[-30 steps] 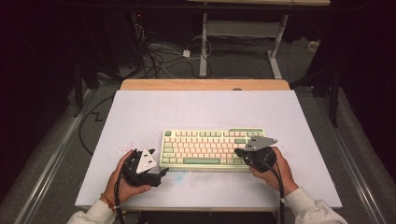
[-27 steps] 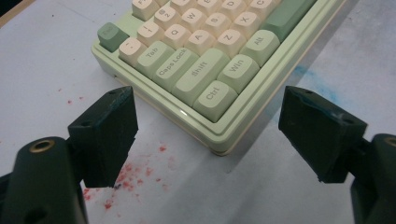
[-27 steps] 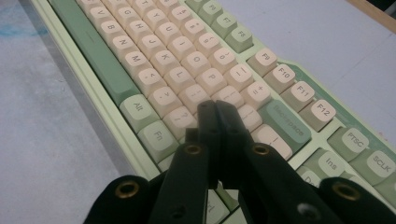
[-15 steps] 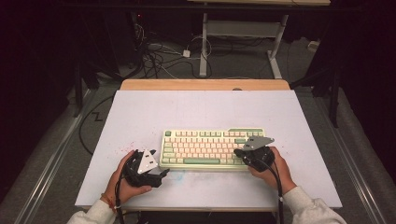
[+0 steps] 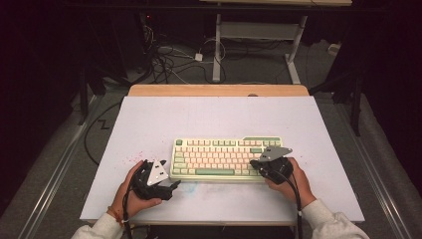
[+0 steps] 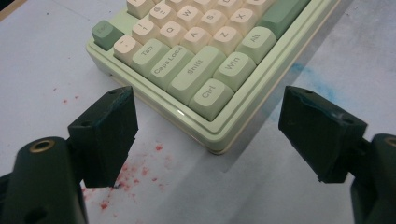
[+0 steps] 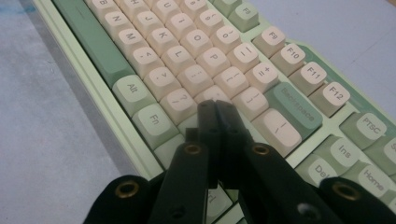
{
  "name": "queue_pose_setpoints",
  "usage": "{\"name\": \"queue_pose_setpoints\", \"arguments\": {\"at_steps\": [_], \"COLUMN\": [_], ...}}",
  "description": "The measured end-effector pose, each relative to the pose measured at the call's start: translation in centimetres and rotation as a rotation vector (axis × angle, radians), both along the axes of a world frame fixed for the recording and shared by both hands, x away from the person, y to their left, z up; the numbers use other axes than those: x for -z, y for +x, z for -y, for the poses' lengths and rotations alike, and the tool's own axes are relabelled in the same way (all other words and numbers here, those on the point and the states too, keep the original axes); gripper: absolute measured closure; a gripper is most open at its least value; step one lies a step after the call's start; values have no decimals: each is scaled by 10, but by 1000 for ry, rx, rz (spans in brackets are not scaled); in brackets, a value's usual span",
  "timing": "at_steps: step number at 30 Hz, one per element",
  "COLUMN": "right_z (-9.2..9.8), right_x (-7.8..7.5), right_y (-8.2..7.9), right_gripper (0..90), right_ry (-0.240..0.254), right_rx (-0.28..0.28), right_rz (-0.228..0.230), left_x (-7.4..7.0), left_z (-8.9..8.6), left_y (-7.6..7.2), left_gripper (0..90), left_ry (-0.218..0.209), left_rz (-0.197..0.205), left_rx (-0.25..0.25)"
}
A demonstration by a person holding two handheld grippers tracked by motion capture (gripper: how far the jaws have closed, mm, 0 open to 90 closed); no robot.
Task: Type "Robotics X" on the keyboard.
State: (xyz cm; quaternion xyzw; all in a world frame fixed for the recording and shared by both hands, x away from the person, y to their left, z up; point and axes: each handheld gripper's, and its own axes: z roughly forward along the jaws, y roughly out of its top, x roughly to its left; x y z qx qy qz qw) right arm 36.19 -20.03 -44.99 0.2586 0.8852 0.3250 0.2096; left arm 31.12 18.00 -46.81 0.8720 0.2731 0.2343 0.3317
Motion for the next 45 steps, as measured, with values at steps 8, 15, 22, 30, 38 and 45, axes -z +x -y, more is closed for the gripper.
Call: {"name": "queue_pose_setpoints", "arguments": {"at_steps": [8, 15, 22, 30, 38, 45], "right_z": [1, 2, 2, 1, 1, 1], "right_x": [4, 4, 5, 5, 5, 6], "right_y": [-1, -2, -2, -3, -4, -4], "right_gripper": [900, 900, 900, 900, 900, 900], "right_ry": [3, 7, 7, 3, 6, 8], "right_rx": [8, 12, 11, 13, 15, 16], "right_rz": [4, 6, 14, 21, 22, 26], "left_x": [-12, -21, -27, -29, -29, -26], "left_z": [-4, -6, 6, 24, 43, 54], "left_y": [-1, 3, 13, 28, 40, 51], "left_gripper": [551, 874, 876, 875, 874, 869], "left_ry": [-73, -80, -38, -44, -26, -16], "left_rz": [-4, -44, -81, -120, -140, -152], "left_rx": [-7, -11, 10, 39, 68, 63]}}
